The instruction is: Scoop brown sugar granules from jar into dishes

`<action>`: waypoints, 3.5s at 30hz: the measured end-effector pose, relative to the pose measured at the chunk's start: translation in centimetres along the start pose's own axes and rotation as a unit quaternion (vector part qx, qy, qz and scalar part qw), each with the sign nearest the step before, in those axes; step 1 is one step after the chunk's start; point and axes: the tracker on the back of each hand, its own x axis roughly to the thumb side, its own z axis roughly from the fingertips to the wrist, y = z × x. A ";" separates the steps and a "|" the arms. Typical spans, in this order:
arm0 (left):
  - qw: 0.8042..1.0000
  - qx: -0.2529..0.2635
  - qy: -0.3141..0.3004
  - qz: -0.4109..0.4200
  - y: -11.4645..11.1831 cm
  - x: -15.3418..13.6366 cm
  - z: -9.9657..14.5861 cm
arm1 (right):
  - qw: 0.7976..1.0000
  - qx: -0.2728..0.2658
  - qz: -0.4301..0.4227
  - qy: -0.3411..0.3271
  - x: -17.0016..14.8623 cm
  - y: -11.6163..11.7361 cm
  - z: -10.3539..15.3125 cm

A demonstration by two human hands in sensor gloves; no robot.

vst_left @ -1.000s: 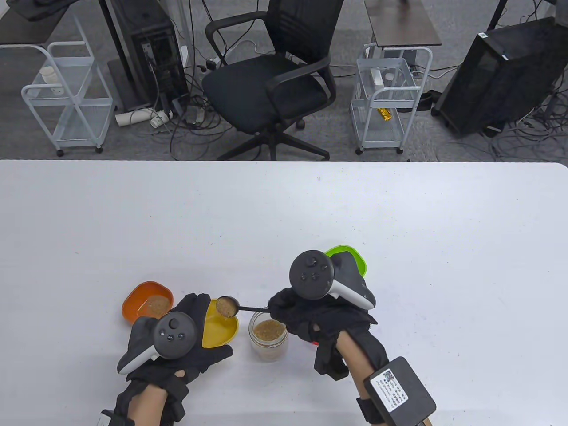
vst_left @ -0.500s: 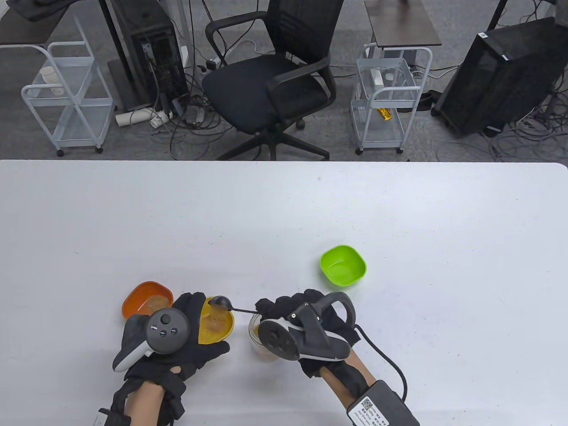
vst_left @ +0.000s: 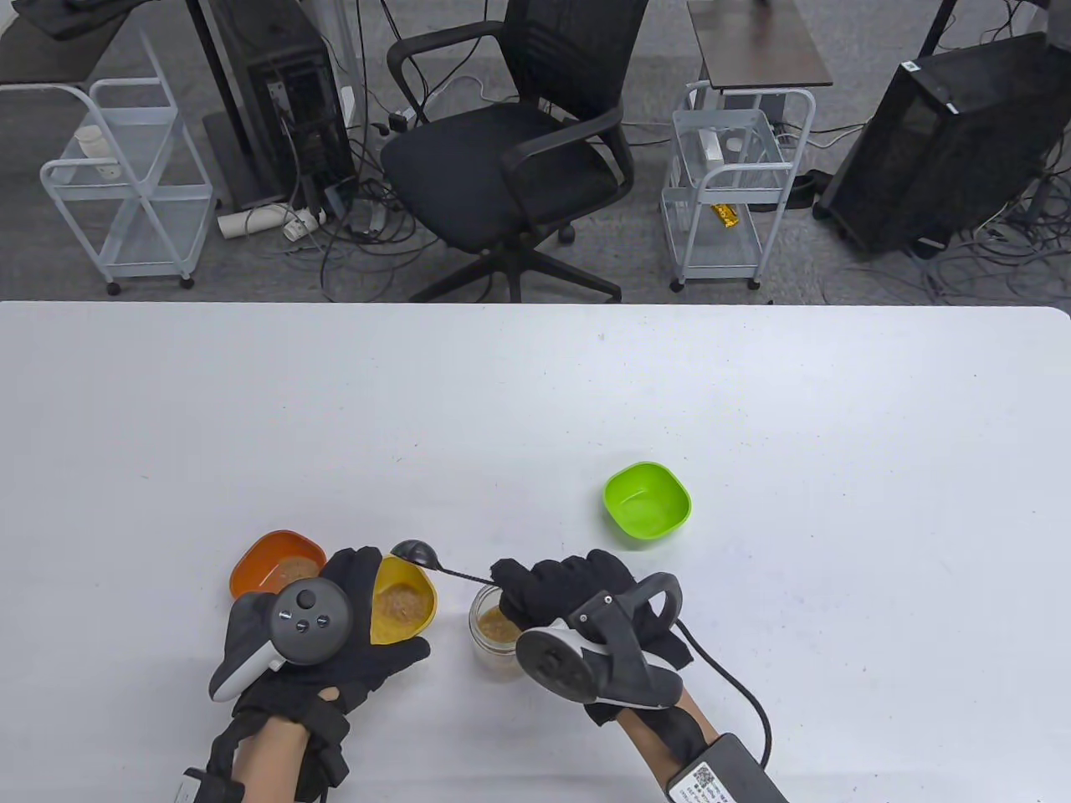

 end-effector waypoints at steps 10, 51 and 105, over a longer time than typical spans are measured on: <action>1.000 -0.012 0.003 -0.013 -0.5 0.3 -0.8 | 0.969 0.011 -0.191 0.155 -2.7 -0.6 3.2; 0.982 -0.085 0.151 -0.080 2.4 -2.9 -13.3 | 0.919 -0.028 -0.286 0.268 -5.3 0.6 9.8; 0.884 0.102 -0.120 0.440 -1.2 4.2 1.6 | 0.952 -0.091 -0.262 0.132 2.1 1.9 2.7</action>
